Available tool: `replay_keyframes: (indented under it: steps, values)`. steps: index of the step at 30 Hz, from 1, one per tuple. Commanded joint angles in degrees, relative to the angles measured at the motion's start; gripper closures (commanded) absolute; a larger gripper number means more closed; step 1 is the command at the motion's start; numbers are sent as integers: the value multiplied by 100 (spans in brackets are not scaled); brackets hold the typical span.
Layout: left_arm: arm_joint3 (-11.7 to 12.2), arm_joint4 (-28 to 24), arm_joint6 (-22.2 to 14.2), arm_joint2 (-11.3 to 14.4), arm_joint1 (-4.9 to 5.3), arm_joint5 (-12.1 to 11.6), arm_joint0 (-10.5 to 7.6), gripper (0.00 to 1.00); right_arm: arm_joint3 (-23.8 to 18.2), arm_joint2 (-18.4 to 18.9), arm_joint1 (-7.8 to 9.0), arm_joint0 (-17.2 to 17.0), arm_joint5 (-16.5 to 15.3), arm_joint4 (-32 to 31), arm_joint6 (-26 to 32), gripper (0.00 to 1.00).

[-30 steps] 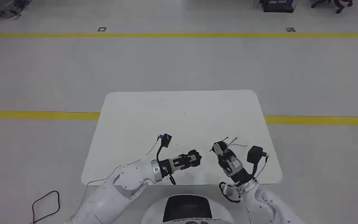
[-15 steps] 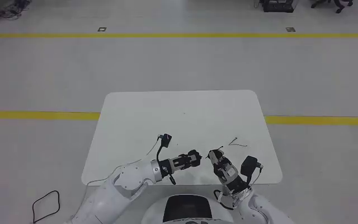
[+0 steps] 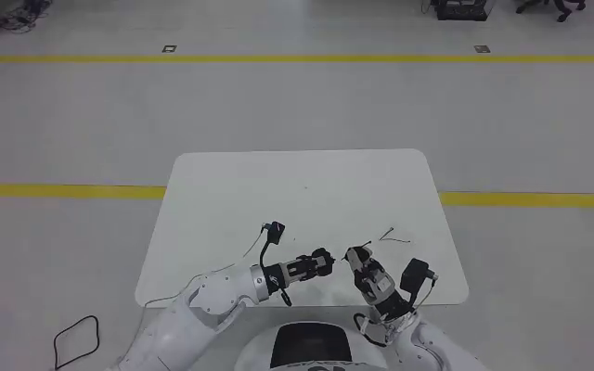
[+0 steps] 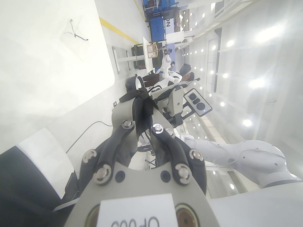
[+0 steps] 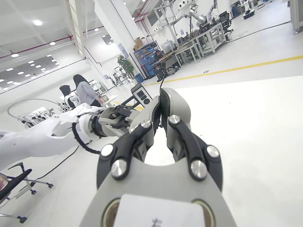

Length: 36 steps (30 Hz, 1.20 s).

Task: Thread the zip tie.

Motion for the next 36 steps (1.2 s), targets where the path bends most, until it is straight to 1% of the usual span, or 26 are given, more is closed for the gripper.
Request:
replay_keyframes:
  steps: [1,12,36]
  values:
    - [0,0,0,0,0,0,0,100,14,-23,-25,-9,87,-97,-158,100]
    - [0,0,0,0,0,0,0,100,122,-166,-127,21,193,-327,-290,100]
    - [0,0,0,0,0,0,0,100,225,-112,-249,43,212,-551,-252,100]
